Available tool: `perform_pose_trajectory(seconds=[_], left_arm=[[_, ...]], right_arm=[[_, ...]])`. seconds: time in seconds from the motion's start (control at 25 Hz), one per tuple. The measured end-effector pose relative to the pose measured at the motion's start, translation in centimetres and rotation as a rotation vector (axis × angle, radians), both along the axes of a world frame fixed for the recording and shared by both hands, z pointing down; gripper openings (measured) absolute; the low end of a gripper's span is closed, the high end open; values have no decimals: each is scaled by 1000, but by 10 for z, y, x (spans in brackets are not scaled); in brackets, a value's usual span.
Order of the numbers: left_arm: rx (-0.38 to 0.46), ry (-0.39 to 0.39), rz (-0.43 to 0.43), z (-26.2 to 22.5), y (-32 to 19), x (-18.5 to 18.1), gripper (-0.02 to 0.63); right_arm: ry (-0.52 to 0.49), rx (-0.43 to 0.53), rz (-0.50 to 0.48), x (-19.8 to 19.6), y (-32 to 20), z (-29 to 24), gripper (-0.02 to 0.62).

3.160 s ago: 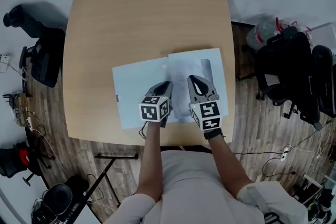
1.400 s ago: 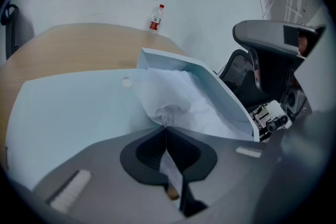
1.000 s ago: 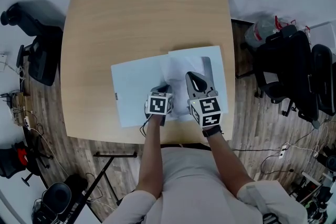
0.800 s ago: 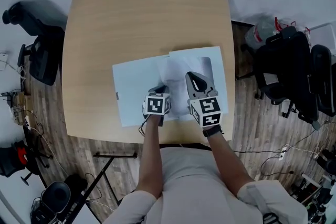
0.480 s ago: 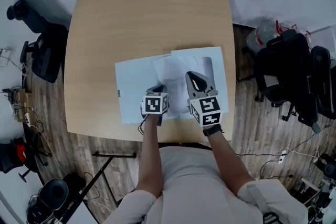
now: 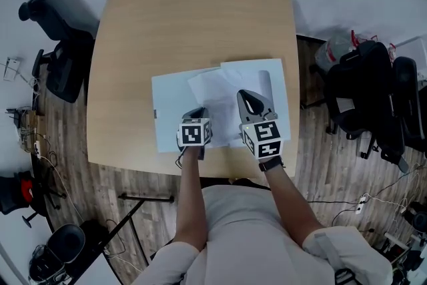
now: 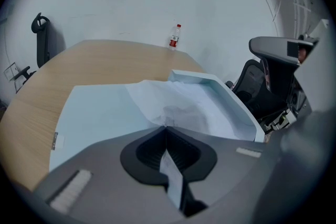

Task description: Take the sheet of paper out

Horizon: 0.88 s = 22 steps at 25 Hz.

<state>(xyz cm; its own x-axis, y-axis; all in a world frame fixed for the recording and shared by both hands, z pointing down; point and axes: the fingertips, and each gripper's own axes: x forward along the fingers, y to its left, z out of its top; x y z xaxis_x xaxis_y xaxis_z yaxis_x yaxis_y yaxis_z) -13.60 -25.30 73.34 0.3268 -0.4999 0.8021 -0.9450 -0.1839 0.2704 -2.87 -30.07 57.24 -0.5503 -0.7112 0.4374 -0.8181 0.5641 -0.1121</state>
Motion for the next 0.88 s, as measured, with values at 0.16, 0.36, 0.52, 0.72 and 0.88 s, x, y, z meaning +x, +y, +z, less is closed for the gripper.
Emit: perform_pose_trajectory(seconds=[0.16,0.36,0.52,0.72,0.88], left_arm=[[31,-18,-29,-11,4,-9,12],[65,-31,-51,-25,12,-18,11],[92,-39,-66,-36,19,-23,12],[143,-61,-81,-53,26,-30,11],[182,-77,-90,-68,32,-33,12]], right_arm=[[-3,17,-6,-1,8,-9,12],[-10,45,-16,-4,20,-22,12],[-15,67,-21,-5,28,-33,12],[-23,97,-26,-4,41,-48,12],[-33,120,-25,1,52,-61,12]])
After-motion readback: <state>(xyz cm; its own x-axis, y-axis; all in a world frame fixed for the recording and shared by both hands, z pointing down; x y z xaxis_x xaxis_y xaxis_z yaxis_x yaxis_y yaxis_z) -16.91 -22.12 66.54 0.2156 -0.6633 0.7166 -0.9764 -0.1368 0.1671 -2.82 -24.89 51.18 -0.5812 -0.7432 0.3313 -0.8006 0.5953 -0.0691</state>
